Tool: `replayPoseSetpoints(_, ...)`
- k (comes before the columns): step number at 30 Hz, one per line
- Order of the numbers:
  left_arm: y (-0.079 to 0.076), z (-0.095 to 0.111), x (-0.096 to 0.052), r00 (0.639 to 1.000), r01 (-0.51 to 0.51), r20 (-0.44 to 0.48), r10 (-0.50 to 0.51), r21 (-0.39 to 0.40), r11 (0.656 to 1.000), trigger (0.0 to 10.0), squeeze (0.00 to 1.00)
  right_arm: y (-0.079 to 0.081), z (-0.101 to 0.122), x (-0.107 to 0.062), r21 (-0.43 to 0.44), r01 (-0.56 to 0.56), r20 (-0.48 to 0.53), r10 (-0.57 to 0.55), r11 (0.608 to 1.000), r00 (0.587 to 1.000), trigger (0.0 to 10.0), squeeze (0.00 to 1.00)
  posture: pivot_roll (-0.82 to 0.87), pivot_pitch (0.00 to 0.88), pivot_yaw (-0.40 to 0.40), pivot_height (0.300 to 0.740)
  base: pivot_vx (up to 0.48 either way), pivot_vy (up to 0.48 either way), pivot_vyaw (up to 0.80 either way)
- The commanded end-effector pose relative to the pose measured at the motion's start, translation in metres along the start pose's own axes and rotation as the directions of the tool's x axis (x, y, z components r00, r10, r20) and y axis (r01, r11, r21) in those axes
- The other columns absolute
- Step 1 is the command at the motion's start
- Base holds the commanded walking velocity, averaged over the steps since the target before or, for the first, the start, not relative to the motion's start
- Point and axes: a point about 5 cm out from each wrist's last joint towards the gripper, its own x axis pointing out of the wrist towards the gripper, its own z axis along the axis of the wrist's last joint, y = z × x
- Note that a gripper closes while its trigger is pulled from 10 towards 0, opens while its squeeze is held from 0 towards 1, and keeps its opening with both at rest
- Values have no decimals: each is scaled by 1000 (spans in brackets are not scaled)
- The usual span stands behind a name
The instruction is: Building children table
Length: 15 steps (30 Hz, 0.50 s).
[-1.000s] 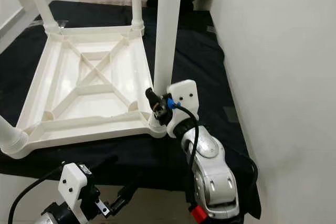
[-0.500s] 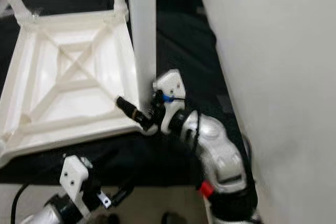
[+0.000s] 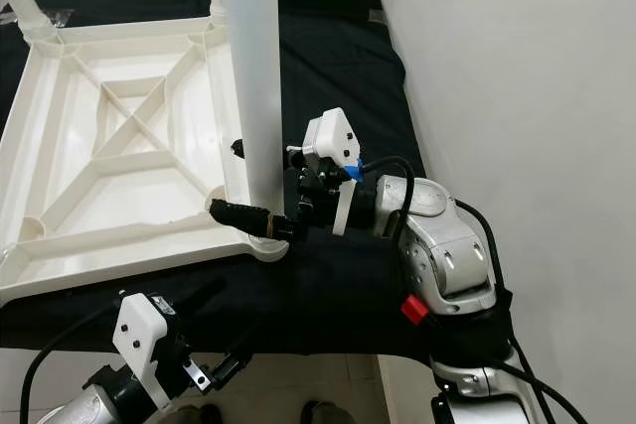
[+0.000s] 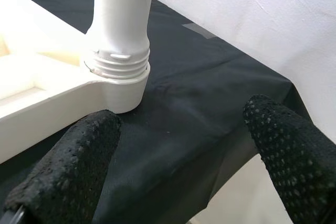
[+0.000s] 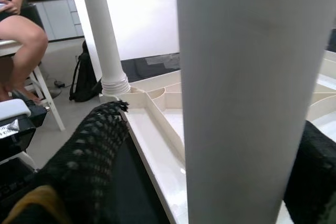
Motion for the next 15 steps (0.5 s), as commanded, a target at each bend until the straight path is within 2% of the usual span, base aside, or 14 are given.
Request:
replayPoseSetpoints(1,-4,-3,-2,1000,0,-21,-1,-5,1000,10000,0,3,-1,-1,4,-98,-3,98,995,995,0,0,45,209,-63,740,0,0,0)
replayPoseSetpoints(5,-5,-4,-3,1000,0,-23,0,-7,1000,10000,0,8,-5,-7,36,-152,-18,153,988,988,0,0,44,209,-63,740,0,0,0)
replayPoseSetpoints(11,-7,-6,-5,1000,3,-29,-3,-13,1000,10000,0,20,-16,-12,75,-164,-24,166,984,986,0,0,42,196,-60,740,0,0,0)
replayPoseSetpoints(13,-7,-6,-5,1000,4,-30,-5,-14,1000,10000,0,22,-20,-13,85,-147,-24,149,986,989,0,0,42,196,-60,740,0,0,0)
replayPoseSetpoints(14,-7,-6,-5,1000,6,-31,-6,-15,1000,10000,0,23,-24,-12,94,-98,-29,101,991,994,0,0,37,203,-63,740,0,0,0)
replayPoseSetpoints(15,-7,-6,-5,999,7,-31,-7,-15,1000,10000,0,25,-33,-8,113,-2,-41,7,994,999,0,0,38,204,-65,740,0,0,0)
